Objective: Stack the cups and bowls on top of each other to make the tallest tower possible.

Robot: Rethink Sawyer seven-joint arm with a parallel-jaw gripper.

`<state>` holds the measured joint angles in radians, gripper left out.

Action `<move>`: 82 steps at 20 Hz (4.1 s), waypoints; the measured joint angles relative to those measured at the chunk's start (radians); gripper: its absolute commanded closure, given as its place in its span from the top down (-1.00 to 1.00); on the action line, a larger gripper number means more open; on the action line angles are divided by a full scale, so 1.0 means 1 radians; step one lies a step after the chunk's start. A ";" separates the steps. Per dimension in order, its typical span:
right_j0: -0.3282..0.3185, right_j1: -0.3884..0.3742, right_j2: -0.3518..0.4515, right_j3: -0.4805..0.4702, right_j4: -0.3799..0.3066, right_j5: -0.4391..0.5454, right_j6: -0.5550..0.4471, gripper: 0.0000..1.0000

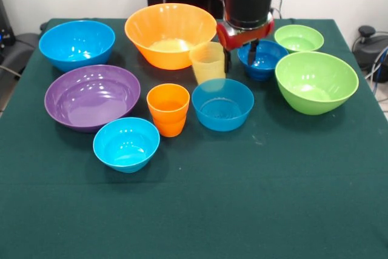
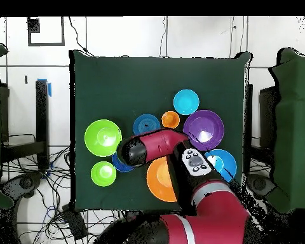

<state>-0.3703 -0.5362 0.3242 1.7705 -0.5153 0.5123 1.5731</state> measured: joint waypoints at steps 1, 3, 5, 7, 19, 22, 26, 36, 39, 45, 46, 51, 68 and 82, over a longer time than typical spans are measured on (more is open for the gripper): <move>0.000 0.007 0.004 -0.010 0.000 0.005 0.000 1.00; -0.002 0.023 0.014 -0.033 0.000 0.023 0.000 1.00; -0.006 0.034 0.022 -0.044 0.000 0.040 0.000 1.00; -0.010 0.039 0.028 -0.046 -0.001 0.052 0.000 1.00; -0.077 -0.134 0.114 0.083 0.025 0.132 0.000 1.00; -0.092 -0.203 0.142 0.113 0.040 0.174 0.000 1.00; -0.103 -0.255 0.169 0.131 0.052 0.207 0.000 1.00; -0.108 -0.232 0.188 0.117 0.048 0.211 0.000 1.00; -0.115 -0.194 0.192 0.104 0.037 0.210 0.000 1.00; -0.125 -0.145 0.194 0.089 0.003 0.211 0.000 1.00; -0.126 -0.141 0.195 0.087 -0.003 0.211 0.000 1.00; -0.136 -0.120 0.201 0.082 -0.015 0.210 0.000 1.00; -0.184 -0.070 0.229 0.070 -0.018 0.210 0.000 1.00; -0.184 -0.047 0.244 0.036 -0.039 0.211 0.000 1.00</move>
<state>-0.5542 -0.5836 0.5681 1.8063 -0.5547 0.7232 1.5731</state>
